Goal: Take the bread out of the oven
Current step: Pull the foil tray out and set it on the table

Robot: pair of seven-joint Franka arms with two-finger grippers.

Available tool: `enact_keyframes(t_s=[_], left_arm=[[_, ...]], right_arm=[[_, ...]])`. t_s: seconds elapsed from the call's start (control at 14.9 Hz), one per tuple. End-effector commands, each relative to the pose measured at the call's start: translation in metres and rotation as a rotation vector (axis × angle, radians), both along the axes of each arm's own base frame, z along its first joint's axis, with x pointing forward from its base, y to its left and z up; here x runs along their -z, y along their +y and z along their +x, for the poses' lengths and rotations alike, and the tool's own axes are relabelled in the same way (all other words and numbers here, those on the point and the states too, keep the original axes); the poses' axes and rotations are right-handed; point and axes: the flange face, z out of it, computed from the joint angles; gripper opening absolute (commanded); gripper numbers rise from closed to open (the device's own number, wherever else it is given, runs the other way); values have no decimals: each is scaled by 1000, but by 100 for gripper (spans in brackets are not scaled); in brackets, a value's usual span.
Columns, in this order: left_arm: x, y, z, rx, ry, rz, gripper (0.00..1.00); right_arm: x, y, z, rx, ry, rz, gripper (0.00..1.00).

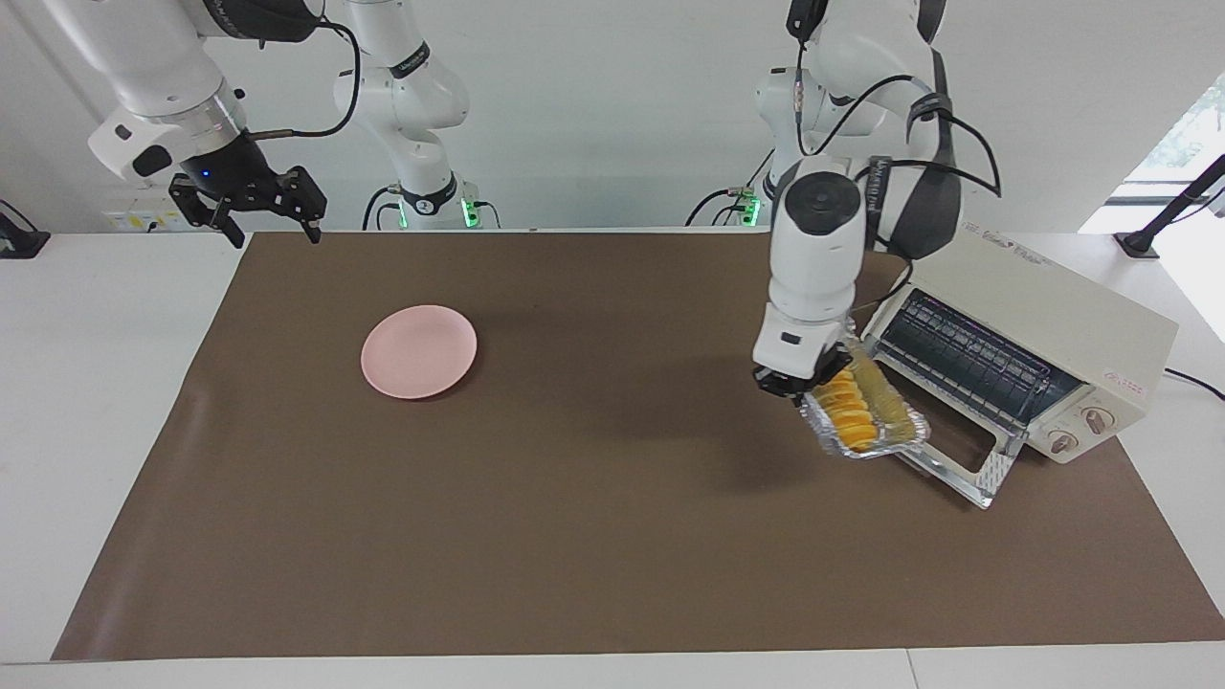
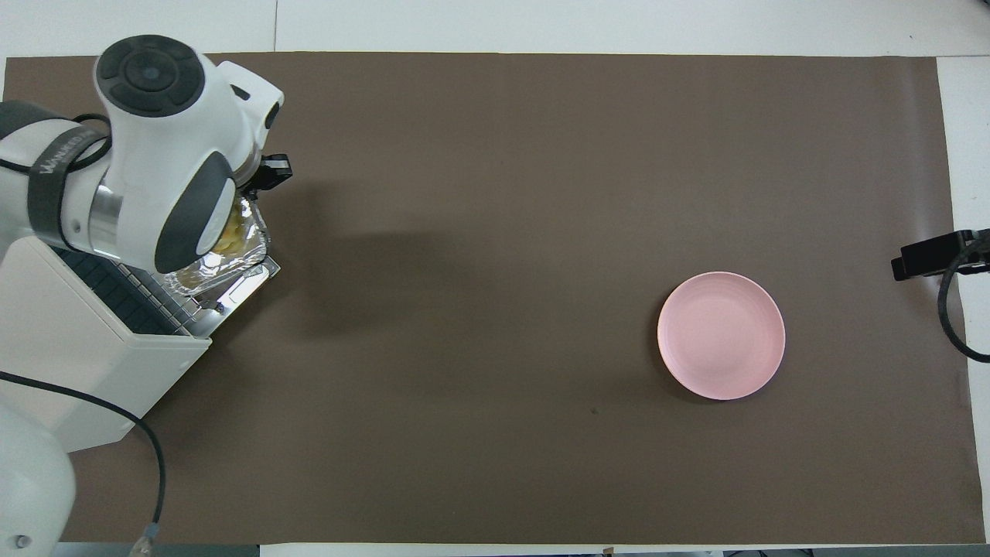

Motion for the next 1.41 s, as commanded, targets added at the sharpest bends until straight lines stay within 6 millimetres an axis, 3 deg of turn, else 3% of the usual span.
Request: enact_keyframes(t_s=[0.0, 0.13, 0.27, 0.4, 0.6, 0.8, 0.87, 0.94, 1.0, 1.07, 1.14, 1.27, 1.34], left_arm=[[37, -99, -5, 105, 33, -29, 0], [70, -160, -37, 196, 51, -18, 0], [74, -190, -66, 250, 68, -10, 0], [79, -203, -79, 255, 93, -46, 0], [104, -201, -87, 225, 138, -48, 0], [109, -208, -89, 191, 112, -84, 0], [108, -209, -89, 175, 117, -101, 13], [108, -209, -88, 169, 117, -105, 60], [107, -207, -87, 168, 116, -91, 90], [98, -205, -85, 168, 104, -91, 100], [88, -197, -80, 153, 96, -86, 100], [50, -169, -64, 105, 67, -77, 100], [28, -155, -59, 89, 49, -83, 100]], right_arm=[[1, -3, -7, 13, 6, -3, 100], [1, -5, -7, 19, 6, -3, 100], [0, -17, -9, 39, 6, -2, 100], [1, -20, -9, 45, 9, -2, 100], [2, -19, -10, 44, 9, -2, 100], [2, -14, -9, 41, 6, -3, 100], [3, -14, -9, 41, 6, -3, 100], [3, -13, -9, 41, 5, -3, 100], [7, -13, -9, 41, 11, -3, 100], [7, -12, -10, 42, 8, -3, 100], [9, -10, -10, 44, 9, -4, 100], [10, -3, -5, 47, -9, -7, 100], [13, 12, 1, 33, -21, -10, 100]])
